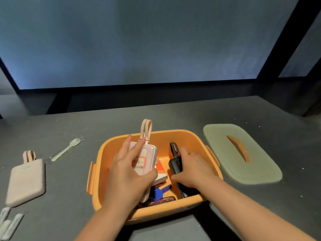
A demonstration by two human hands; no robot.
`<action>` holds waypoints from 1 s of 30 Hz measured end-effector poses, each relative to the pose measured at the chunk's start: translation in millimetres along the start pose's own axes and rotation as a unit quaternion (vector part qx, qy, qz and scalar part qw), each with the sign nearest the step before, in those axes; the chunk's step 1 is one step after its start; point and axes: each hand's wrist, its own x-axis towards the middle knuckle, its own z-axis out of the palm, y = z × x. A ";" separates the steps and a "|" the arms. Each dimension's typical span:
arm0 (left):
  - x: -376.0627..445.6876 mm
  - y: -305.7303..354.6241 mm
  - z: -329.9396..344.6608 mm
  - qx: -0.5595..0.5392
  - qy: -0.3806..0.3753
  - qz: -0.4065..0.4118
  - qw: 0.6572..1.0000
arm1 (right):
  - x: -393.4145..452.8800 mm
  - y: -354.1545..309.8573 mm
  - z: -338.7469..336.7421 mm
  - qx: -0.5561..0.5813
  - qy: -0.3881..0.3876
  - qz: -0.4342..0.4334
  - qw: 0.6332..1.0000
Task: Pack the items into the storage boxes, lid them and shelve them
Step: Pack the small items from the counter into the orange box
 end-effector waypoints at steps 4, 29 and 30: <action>0.5 0.8 1.5 -0.005 -0.021 0.011 1.000 | 9.4 -3.7 1.3 -0.020 -0.096 0.026 0.995; -0.2 8.9 -4.7 -0.083 0.003 -0.006 0.996 | -31.3 -56.9 -13.0 0.577 -0.034 -0.118 0.807; 1.3 5.8 -6.7 -0.096 -0.002 -0.009 0.995 | -29.2 -54.6 -14.6 0.581 -0.029 -0.118 0.805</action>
